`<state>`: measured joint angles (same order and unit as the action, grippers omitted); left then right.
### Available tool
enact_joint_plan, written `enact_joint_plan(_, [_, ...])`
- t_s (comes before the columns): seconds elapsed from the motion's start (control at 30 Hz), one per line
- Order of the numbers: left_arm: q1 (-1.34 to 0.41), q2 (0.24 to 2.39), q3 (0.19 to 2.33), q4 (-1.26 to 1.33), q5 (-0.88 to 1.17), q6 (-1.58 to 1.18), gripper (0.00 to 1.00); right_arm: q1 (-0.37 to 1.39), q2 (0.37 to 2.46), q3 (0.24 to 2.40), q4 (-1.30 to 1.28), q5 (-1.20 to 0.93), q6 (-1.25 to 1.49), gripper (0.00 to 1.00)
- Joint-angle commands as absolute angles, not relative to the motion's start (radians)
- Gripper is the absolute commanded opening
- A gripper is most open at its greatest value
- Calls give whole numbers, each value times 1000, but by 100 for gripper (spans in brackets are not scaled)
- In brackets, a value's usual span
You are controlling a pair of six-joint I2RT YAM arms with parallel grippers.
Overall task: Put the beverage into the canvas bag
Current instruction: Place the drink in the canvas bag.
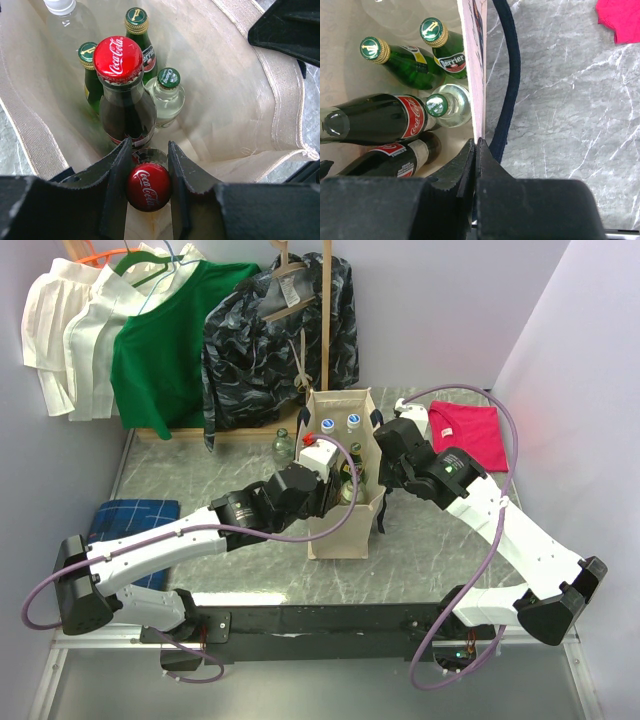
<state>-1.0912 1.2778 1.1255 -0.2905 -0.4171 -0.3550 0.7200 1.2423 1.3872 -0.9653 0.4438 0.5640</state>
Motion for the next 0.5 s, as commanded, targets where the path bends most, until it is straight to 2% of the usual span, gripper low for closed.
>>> enact_joint_plan(0.0, [-1101, 1236, 1144, -173, -446, -362, 28, 716, 1181, 1445, -916, 491, 563, 0])
enact_joint_plan(0.27, [-1100, 1238, 1149, -176, -451, -354, 40, 716, 1187, 1451, -914, 489, 563, 0])
enact_joint_plan(0.47, [-1100, 1244, 1155, -181, -459, -345, 44, 716, 1190, 1456, -914, 489, 565, 0])
